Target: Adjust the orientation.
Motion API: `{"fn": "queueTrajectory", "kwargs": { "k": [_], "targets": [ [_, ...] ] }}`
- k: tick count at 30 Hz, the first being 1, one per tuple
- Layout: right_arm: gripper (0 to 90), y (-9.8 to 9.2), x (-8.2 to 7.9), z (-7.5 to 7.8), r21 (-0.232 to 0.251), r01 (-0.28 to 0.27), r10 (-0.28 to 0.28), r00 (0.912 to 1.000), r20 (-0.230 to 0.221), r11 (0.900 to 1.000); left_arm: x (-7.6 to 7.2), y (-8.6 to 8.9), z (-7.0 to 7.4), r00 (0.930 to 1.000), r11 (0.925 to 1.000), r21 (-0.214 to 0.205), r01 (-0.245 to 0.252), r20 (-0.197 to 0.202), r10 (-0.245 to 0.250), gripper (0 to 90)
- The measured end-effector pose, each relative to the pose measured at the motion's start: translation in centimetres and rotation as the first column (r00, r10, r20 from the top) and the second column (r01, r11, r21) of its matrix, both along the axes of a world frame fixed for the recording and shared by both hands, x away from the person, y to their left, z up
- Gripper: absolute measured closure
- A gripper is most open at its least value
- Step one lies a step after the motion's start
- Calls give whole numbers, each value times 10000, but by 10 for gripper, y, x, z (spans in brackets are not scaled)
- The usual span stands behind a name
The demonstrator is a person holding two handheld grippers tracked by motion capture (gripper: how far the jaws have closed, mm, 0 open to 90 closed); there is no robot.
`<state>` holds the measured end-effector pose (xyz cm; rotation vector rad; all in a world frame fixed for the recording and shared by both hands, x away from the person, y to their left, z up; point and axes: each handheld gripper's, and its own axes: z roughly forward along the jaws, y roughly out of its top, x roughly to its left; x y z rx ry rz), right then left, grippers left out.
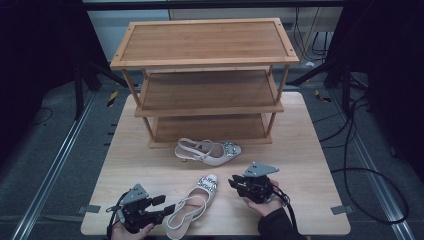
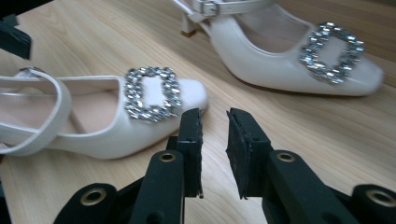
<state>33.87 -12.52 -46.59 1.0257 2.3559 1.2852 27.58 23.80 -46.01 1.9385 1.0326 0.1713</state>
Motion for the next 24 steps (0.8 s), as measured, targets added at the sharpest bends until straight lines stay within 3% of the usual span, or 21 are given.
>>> {"fn": "queueTrajectory", "kwargs": {
  "k": [3,6,13,19,24],
  "targets": [
    [724,-8,2,1,53,284,-284,9996,42,9996,12,-11,20,9996,9999,166,2,267,-6,440],
    [703,-14,4,2,69,473,-474,9988,131,9989,18,-28,25,9996,9986,460,248,87,-252,413],
    [633,-34,8,1,13,1068,-1067,9936,363,9943,22,-53,11,9986,9873,1517,466,-332,-420,413],
    [608,-50,10,-2,-56,1456,-1454,9889,305,9893,18,-58,2,9968,9857,1590,565,-646,-467,496],
    [603,-51,11,-3,-132,1433,-1428,9892,334,9896,16,-63,0,9983,9805,1925,406,-478,-320,621]
  ]
}}
